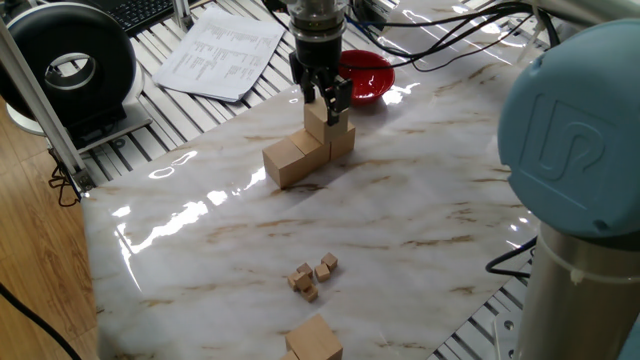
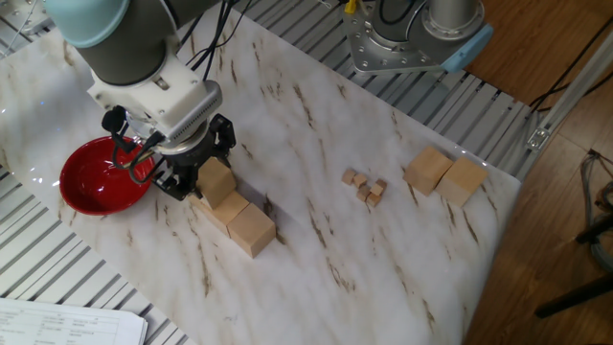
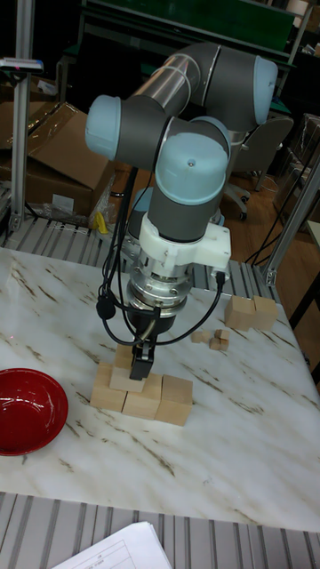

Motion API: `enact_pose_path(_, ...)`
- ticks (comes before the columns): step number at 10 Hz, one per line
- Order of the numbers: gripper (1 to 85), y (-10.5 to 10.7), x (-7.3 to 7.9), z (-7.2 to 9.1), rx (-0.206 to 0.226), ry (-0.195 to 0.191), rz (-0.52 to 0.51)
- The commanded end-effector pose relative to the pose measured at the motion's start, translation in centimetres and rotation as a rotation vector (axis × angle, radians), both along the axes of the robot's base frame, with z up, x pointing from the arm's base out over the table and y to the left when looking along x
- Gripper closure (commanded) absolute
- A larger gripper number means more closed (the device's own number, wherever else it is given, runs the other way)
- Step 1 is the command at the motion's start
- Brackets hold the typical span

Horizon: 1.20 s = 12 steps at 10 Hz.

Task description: Stack the blocks into a pyramid shape

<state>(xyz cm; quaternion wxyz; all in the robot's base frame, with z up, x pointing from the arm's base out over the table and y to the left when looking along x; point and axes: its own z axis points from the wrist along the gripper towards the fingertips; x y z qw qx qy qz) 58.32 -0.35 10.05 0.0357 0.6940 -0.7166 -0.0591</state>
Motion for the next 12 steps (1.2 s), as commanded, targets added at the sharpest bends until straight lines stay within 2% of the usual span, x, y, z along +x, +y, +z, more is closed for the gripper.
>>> enact_pose_path(1, 84.7, 0.41, 0.12, -0.07, 0.013, -0.002, -0.008)
enact_pose_path(8, 84.7, 0.71, -0.03, -0.13, 0.015, 0.001, -0.015)
enact_pose_path(10, 84.7, 0.25, 0.17, 0.1, 0.018, 0.003, -0.005)
enact_pose_path(12, 84.7, 0.51, 0.66, -0.05, 0.016, -0.02, -0.018)
